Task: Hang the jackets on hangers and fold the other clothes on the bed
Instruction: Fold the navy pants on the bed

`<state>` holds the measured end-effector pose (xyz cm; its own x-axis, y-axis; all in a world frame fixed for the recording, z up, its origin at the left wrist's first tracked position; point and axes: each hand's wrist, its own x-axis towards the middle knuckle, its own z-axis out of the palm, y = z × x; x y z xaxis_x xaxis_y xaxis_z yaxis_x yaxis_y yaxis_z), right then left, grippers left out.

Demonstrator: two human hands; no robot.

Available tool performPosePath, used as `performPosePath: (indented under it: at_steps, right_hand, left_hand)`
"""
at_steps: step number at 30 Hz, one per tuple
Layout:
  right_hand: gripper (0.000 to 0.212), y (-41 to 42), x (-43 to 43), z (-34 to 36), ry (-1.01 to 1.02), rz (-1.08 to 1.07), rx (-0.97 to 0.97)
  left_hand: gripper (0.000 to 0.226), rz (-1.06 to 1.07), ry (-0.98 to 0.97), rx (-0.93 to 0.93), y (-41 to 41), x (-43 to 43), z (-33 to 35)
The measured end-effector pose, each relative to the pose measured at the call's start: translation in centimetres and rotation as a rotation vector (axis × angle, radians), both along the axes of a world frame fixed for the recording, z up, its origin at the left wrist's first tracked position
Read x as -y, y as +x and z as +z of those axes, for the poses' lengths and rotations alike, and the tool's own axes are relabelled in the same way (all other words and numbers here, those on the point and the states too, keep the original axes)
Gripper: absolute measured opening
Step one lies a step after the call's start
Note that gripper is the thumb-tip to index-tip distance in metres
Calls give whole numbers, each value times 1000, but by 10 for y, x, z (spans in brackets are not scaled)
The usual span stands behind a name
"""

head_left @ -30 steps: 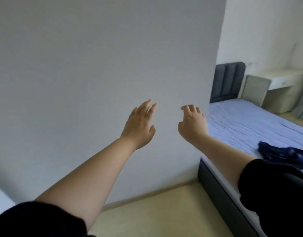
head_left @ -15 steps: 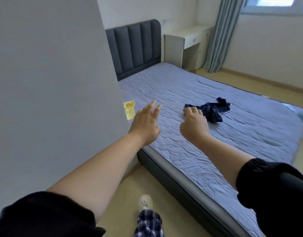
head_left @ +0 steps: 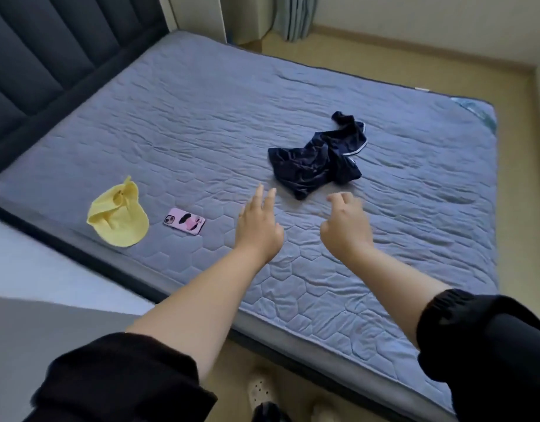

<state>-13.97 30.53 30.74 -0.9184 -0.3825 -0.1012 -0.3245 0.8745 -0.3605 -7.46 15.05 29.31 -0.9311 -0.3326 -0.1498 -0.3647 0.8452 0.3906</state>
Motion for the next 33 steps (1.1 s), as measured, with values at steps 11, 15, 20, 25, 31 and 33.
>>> performPosePath:
  at_steps: [11,15,20,25,31,33]
  right_hand:
    - [48,-89,70,-280,112,19,147]
    - [60,-108,83,-364,170,46,183]
    - [70,-146,96,-422,72,-29,175]
    - [79,-200,109,-449,152,-149,28]
    - [83,-254,133,-461,62,-309,58]
    - [66,-268,138,-462,125,-323,101]
  left_hand:
    - [89,220,18,456,-85,59,-318]
    - [101,244,-14,452,-121,74,-401]
    - [86,344,-60,394,-144,64,-472]
    - [81,335,-240,162,-142,60,-502]
    - [75,321,-256,5,-139,61,-507]
    - [74,306,-262,-2,-138,61,-507]
